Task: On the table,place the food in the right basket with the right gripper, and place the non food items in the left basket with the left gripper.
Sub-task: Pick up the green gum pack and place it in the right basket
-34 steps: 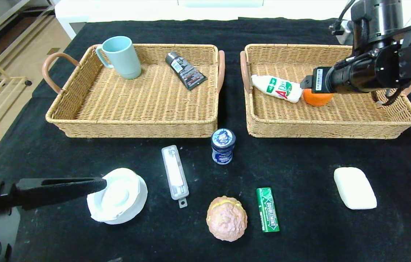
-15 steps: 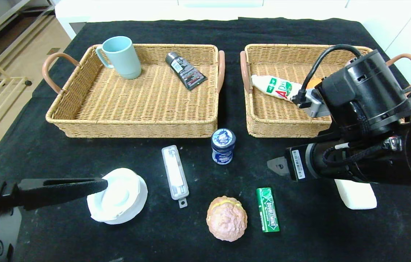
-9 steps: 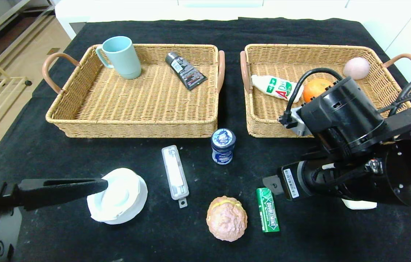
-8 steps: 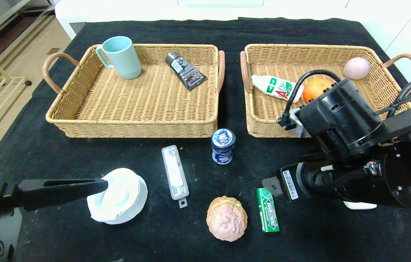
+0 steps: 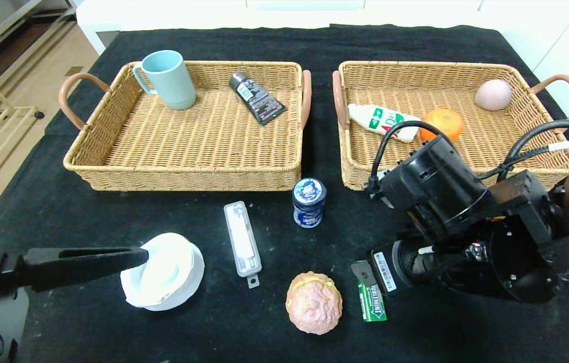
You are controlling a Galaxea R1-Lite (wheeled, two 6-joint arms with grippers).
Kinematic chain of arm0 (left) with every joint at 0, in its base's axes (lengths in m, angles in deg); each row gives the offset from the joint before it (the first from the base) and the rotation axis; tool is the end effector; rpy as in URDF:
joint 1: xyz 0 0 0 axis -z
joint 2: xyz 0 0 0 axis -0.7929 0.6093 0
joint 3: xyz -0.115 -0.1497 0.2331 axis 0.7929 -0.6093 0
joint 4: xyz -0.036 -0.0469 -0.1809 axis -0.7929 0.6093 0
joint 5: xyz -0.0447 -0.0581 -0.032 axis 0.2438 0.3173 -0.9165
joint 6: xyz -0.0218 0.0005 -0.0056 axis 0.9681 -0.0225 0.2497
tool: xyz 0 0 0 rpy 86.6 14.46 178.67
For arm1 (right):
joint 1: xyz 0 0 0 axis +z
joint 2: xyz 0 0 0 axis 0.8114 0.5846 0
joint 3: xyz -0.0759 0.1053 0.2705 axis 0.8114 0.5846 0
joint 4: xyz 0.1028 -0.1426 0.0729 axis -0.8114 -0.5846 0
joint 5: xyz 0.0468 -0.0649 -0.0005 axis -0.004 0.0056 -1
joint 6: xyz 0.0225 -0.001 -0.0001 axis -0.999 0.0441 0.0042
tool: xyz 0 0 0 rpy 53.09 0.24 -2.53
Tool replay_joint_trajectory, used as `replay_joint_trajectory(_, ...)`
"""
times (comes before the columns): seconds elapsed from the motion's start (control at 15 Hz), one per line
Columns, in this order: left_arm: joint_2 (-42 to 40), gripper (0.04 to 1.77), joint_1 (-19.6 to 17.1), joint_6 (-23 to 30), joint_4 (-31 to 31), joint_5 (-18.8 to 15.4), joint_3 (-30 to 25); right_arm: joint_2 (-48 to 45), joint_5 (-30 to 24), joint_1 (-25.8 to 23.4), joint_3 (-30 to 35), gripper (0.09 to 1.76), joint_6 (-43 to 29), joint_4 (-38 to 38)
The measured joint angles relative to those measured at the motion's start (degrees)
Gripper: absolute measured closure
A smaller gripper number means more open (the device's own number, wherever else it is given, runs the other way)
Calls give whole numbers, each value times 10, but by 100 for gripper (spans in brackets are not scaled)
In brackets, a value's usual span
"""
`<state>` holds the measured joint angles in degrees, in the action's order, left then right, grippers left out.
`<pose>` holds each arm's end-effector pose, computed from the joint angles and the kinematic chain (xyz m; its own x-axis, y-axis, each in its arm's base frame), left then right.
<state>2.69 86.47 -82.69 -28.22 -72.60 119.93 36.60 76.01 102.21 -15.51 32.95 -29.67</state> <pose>0.0861 -0.0680 0.2527 0.5562 -0.8119 -0.1772 0.8301 0.5532 0.0707 0.2146 0.2244 0.2210 0.6885 0.1491 -0.7097 -0.2975 0.9506 -0.0888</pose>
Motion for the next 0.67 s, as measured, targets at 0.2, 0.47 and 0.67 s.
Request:
replay_joint_trajectory(0.2, -2, 9, 0, 0, -1, 0, 0, 9, 7, 4, -4, 14, -1, 0)
replay_joint_trajectory(0.47, -3, 9, -1, 0, -1, 0, 0, 15, 7, 14, 3, 14, -11, -9)
replay_joint_trajectory(0.67, -3, 9, -1, 0, -1, 0, 0, 26, 7, 22, 3, 14, -22, -9)
